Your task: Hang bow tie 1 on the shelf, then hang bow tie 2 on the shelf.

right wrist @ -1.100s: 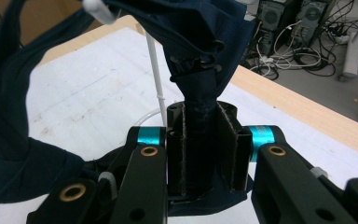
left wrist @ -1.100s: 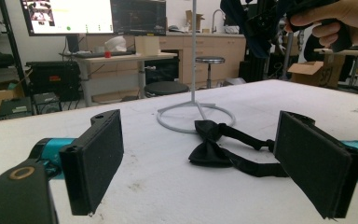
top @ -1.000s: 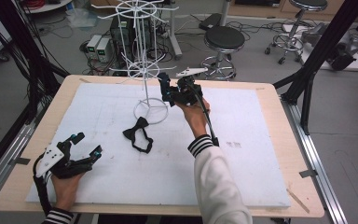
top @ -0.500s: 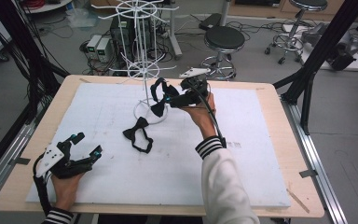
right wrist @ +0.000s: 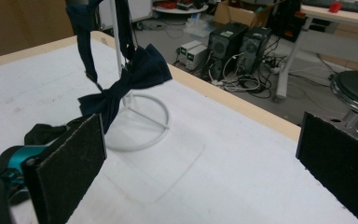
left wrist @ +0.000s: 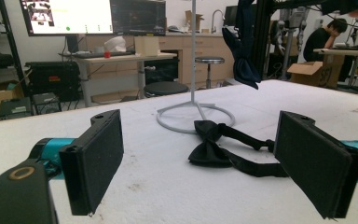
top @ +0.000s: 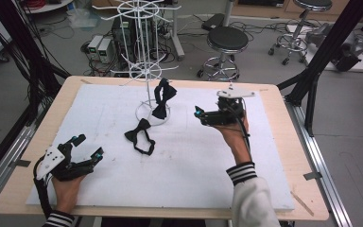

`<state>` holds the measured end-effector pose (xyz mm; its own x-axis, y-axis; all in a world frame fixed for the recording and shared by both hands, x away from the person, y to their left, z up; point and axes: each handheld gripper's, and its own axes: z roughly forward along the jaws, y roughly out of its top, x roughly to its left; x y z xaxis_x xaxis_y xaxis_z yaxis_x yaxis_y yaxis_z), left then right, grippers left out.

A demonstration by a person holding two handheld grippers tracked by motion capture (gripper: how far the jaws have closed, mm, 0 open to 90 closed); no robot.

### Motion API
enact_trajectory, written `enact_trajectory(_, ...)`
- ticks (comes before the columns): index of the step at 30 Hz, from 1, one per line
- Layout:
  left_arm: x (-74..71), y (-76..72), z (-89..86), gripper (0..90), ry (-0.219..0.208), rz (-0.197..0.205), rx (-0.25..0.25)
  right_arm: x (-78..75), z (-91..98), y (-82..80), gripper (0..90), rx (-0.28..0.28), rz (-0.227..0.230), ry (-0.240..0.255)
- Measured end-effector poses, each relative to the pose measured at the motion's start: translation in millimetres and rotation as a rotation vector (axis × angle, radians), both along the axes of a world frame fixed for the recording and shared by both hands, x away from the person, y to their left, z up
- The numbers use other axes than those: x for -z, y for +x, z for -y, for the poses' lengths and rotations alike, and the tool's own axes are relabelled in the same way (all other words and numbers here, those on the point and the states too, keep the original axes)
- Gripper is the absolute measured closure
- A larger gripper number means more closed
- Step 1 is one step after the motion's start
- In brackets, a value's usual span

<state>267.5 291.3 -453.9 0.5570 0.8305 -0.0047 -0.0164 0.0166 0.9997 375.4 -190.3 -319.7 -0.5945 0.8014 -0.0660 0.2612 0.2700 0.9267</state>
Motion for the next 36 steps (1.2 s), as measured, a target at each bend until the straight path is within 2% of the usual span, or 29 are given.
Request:
enact_trajectory(5, 0.1, -0.7, 0.7, 16.1, 0.006, 0.011, 0.002, 8.9, 25.0, -28.2, 0.8, 0.015, 0.036, 0.028)
enact_trajectory(9, 0.1, -0.5, 0.0, 16.1, 0.002, 0.006, 0.000, 21.9, 40.9, -50.5, 0.8, 0.027, 0.069, 0.051)
enact_trajectory(10, 0.1, -0.5, 0.1, 16.1, 0.002, 0.007, 0.000, 23.9, 44.1, -54.8, 0.8, 0.034, 0.053, 0.044)
enact_trajectory(11, 0.1, -0.5, 0.2, 16.1, 0.003, 0.007, -0.001, 27.0, 47.4, -60.2, 0.8, 0.037, 0.068, 0.048)
enact_trajectory(12, 0.1, -0.4, 0.3, 16.1, 0.003, 0.009, 0.001, 30.9, 50.7, -66.3, 0.8, 0.041, 0.098, 0.064)
enact_trajectory(17, 0.1, -0.5, 0.2, 16.1, 0.003, 0.007, -0.001, 57.4, 67.4, -91.2, 0.8, 0.076, 0.135, 0.079)
enact_trajectory(19, 0.0, -0.5, 0.1, 16.1, 0.004, 0.007, 0.000, 70.3, 75.0, -99.4, 0.8, 0.086, 0.153, 0.103)
enact_trajectory(22, 0.1, -0.5, 0.4, 16.1, 0.003, 0.008, 0.000, 81.6, 82.4, -107.3, 0.7, 0.102, 0.192, 0.138)
enact_trajectory(23, 0.1, -0.5, 0.4, 16.1, 0.003, 0.009, 0.000, 82.3, 83.1, -108.7, 0.7, 0.115, 0.167, 0.130)
enact_trajectory(24, 0.1, -0.6, 0.2, 16.1, 0.003, 0.007, -0.003, 82.7, 82.9, -109.6, 0.7, 0.120, 0.166, 0.118)
enact_trajectory(26, 0.1, -0.5, 0.2, 16.1, 0.001, 0.006, -0.002, 81.9, 81.3, -111.6, 0.8, 0.122, 0.186, 0.093)
enact_trajectory(28, 0.1, -0.5, 0.2, 16.1, 0.003, 0.006, -0.002, 81.4, 79.7, -113.1, 0.8, 0.113, 0.197, 0.095)
enact_trajectory(33, 0.1, -0.3, 0.0, 15.9, 0.000, 0.006, -0.001, 85.2, 78.5, -112.5, 0.8, 0.119, 0.146, 0.076)
enact_trajectory(35, 0.1, 0.0, -0.2, 15.8, -0.006, 0.006, -0.001, 90.0, 79.9, -117.7, 0.8, 0.122, 0.209, 0.124)
enact_trajectory(36, 0.0, 0.0, -0.6, 15.7, -0.005, 0.003, -0.001, 91.6, 81.5, -119.4, 0.8, 0.128, 0.220, 0.130)
